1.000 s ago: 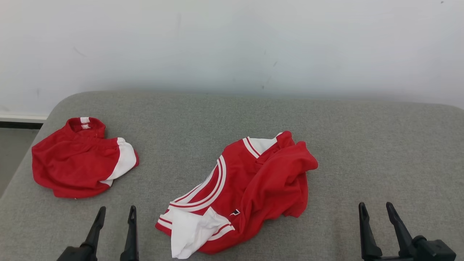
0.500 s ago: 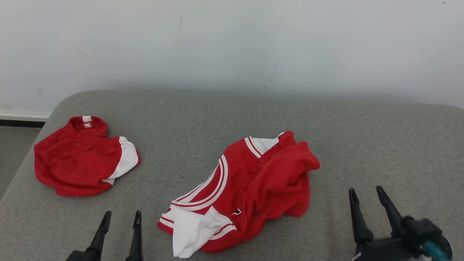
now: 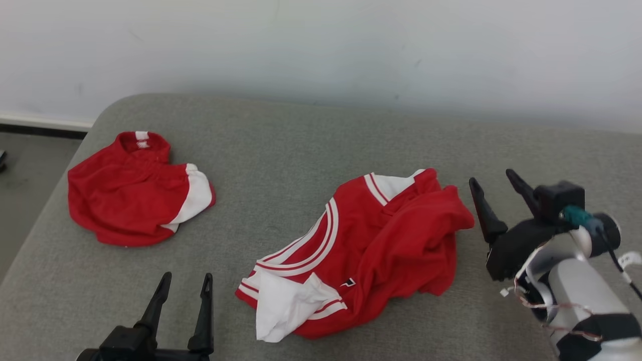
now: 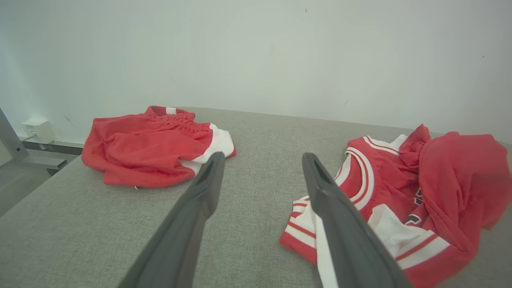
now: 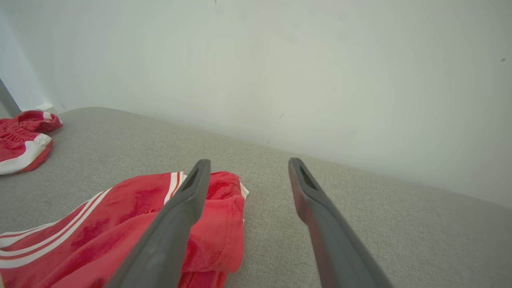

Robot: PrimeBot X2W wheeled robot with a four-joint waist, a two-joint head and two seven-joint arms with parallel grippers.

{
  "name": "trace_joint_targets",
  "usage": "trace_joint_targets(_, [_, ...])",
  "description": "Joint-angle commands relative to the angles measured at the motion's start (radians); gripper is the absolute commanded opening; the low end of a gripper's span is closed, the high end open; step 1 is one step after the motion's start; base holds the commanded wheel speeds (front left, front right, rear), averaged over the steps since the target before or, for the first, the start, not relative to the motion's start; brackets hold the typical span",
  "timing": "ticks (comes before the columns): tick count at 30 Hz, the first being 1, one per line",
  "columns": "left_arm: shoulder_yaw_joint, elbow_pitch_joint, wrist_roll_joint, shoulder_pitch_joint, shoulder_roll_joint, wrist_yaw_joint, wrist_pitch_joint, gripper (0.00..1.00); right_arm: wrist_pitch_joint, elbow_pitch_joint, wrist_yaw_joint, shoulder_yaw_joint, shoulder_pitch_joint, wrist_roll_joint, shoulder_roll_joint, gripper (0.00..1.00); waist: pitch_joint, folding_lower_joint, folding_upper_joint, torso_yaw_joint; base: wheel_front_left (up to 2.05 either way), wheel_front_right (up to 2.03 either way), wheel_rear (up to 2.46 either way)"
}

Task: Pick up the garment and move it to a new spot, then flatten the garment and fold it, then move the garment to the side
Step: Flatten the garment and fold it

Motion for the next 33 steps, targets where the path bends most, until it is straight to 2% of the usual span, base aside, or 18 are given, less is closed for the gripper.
trace_joint_targets(1, [-0.007, 0.004, -0.012, -0.019, -0.001, 0.002, -0.001, 1.00, 0.023, 0.039, -0.003, 0.019, -0.046, 0.018, -0.022, 1.00, 0.038, -0.0002, -0.0001, 0.041, 0.00, 0.00, 0.00])
trace_joint_targets(11, [-0.033, 0.012, -0.043, -0.037, -0.003, 0.016, -0.001, 1.00, 0.190, 0.256, -0.003, 0.150, -0.205, 0.167, -0.059, 1.00, 0.076, -0.0002, -0.0001, 0.084, 0.00, 0.00, 0.00])
trace_joint_targets(19, [-0.057, 0.014, -0.062, -0.059, -0.003, 0.028, -0.001, 1.00, 0.273, 0.339, -0.003, 0.236, -0.253, 0.271, -0.067, 1.00, 0.096, -0.0002, -0.0001, 0.095, 0.00, 0.00, 0.00])
trace_joint_targets(20, [-0.059, 0.015, -0.063, -0.061, -0.003, 0.029, -0.001, 1.00, 0.283, 0.345, -0.003, 0.248, -0.257, 0.286, -0.069, 0.49, 0.099, -0.0002, -0.0001, 0.096, 0.00, 0.00, 0.00])
trace_joint_targets(21, [-0.061, 0.015, -0.065, -0.064, -0.003, 0.031, -0.001, 1.00, 0.289, 0.349, -0.003, 0.257, -0.264, 0.302, -0.073, 0.08, 0.101, -0.0002, -0.0001, 0.097, 0.00, 0.00, 0.00])
trace_joint_targets(22, [-0.062, 0.015, -0.069, -0.067, -0.003, 0.031, -0.001, 1.00, 0.302, 0.356, -0.003, 0.268, -0.269, 0.319, -0.076, 0.00, 0.102, -0.0002, -0.0001, 0.097, 0.00, 0.00, 0.00])
trace_joint_targets(28, [-0.065, 0.018, -0.079, -0.072, -0.003, 0.033, -0.001, 1.00, 0.280, 0.362, -0.003, 0.305, -0.294, 0.400, -0.097, 0.00, 0.106, -0.0002, -0.0001, 0.097, 0.00, 0.00, 0.00])
trace_joint_targets(33, [-0.057, 0.025, -0.079, -0.058, -0.003, 0.034, -0.001, 1.00, 0.162, 0.357, -0.003, 0.320, -0.334, 0.415, -0.126, 0.00, 0.090, -0.0002, -0.0001, 0.091, 0.00, 0.00, 0.00])
